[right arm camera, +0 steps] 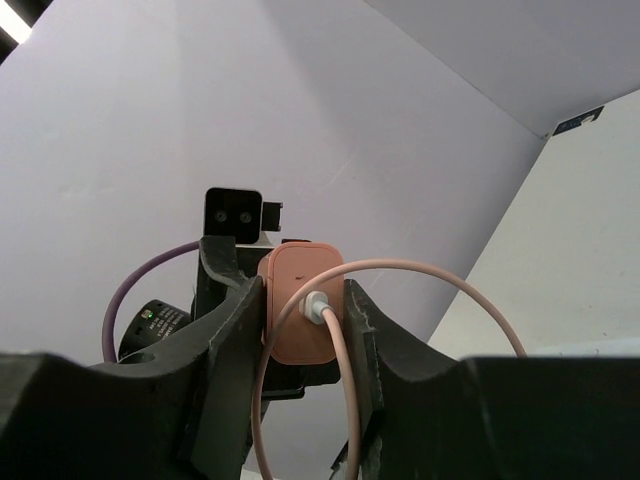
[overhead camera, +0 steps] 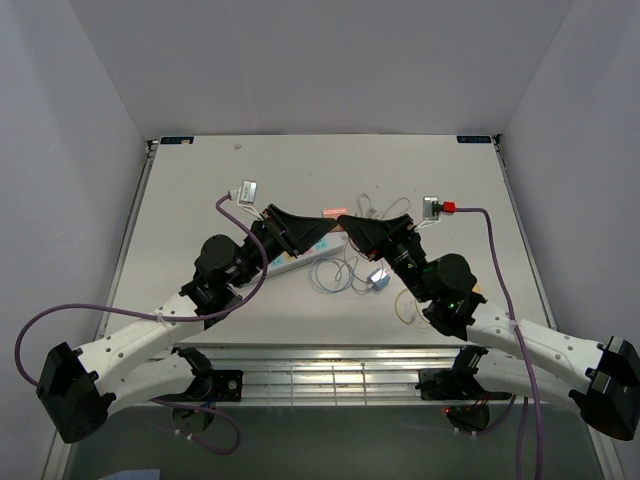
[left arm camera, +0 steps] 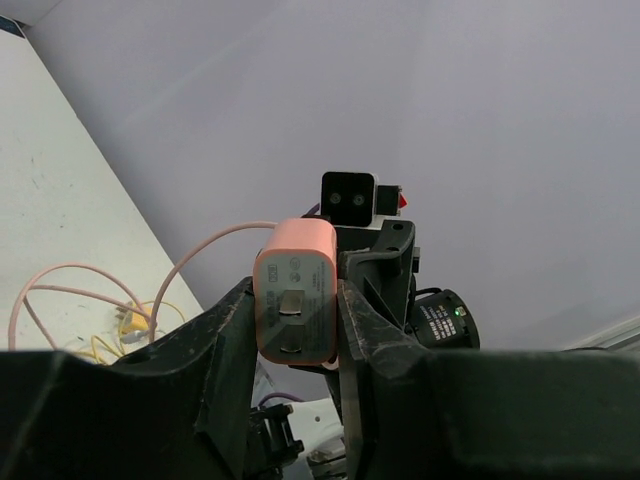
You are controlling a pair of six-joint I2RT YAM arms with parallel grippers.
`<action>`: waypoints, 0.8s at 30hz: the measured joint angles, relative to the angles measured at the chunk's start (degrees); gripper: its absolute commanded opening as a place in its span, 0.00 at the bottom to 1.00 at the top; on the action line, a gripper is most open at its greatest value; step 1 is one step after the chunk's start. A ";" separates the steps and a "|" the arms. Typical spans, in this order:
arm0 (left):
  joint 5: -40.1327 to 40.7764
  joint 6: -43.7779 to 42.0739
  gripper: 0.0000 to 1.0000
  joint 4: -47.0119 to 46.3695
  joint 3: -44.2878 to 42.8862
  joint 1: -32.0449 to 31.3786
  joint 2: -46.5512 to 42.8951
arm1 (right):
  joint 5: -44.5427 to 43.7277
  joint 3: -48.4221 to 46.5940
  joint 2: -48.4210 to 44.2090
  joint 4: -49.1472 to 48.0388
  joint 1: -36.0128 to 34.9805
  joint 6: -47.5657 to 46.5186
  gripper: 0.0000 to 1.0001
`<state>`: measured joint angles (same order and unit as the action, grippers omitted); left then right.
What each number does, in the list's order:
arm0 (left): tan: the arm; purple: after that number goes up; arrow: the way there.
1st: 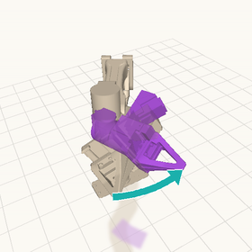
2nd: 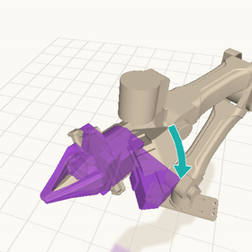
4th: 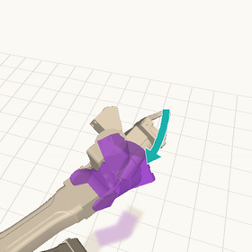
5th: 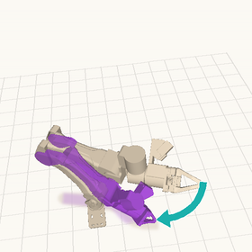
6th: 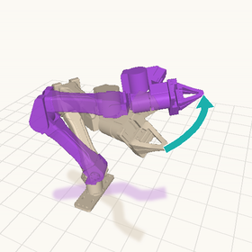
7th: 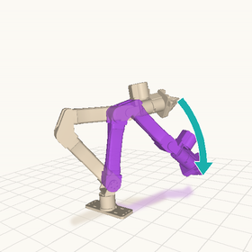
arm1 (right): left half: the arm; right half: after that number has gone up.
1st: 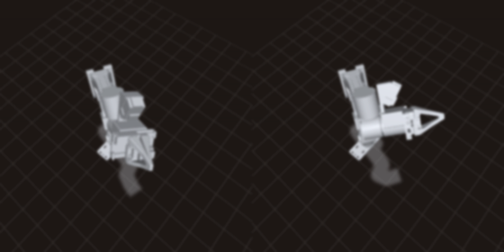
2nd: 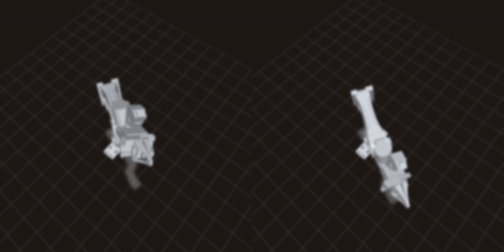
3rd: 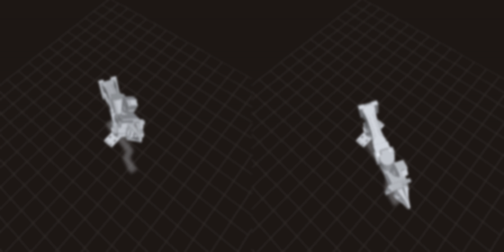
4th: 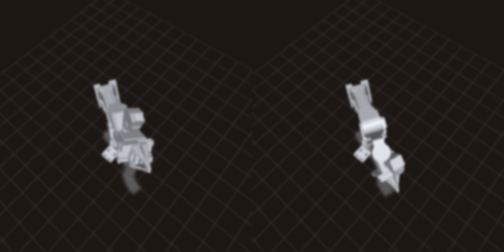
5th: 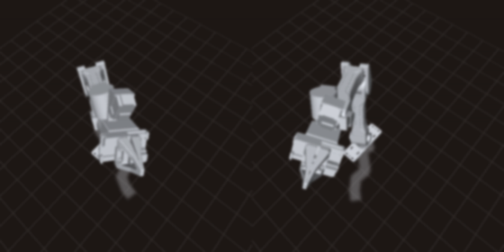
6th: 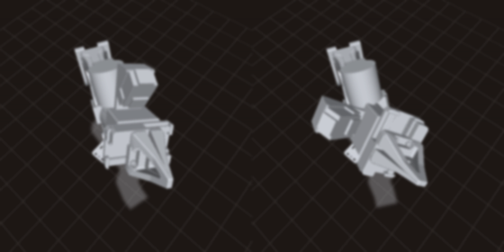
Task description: Insert the plug
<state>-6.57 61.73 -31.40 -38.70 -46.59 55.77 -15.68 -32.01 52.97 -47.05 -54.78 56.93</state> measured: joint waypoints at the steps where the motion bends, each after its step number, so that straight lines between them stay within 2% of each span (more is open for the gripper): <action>1: -0.07 -0.07 0.55 0.09 0.00 0.00 0.02 | 0.04 -0.07 -0.07 0.24 0.00 -0.46 0.08; 5: -1.55 -2.16 0.98 3.26 -0.11 -0.37 0.15 | 0.17 -0.92 -0.24 1.68 0.00 -3.37 0.08; 15: -0.90 -5.55 0.98 16.83 -2.75 -0.63 -1.36 | -0.63 -3.96 -5.75 11.10 0.02 -15.08 0.08; 20: -0.85 -6.86 0.98 24.70 -3.45 -0.63 -6.40 | 3.08 -15.50 -3.06 21.88 1.22 -28.98 0.08; 24: 2.05 -7.82 0.98 37.22 -5.53 -0.63 -11.26 | 8.63 -26.86 2.14 30.67 3.61 -40.70 0.08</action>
<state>-4.51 53.91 5.82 -44.23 -47.22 44.51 -7.05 -58.87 55.11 -16.38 -51.18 16.23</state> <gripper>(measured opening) 0.979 0.393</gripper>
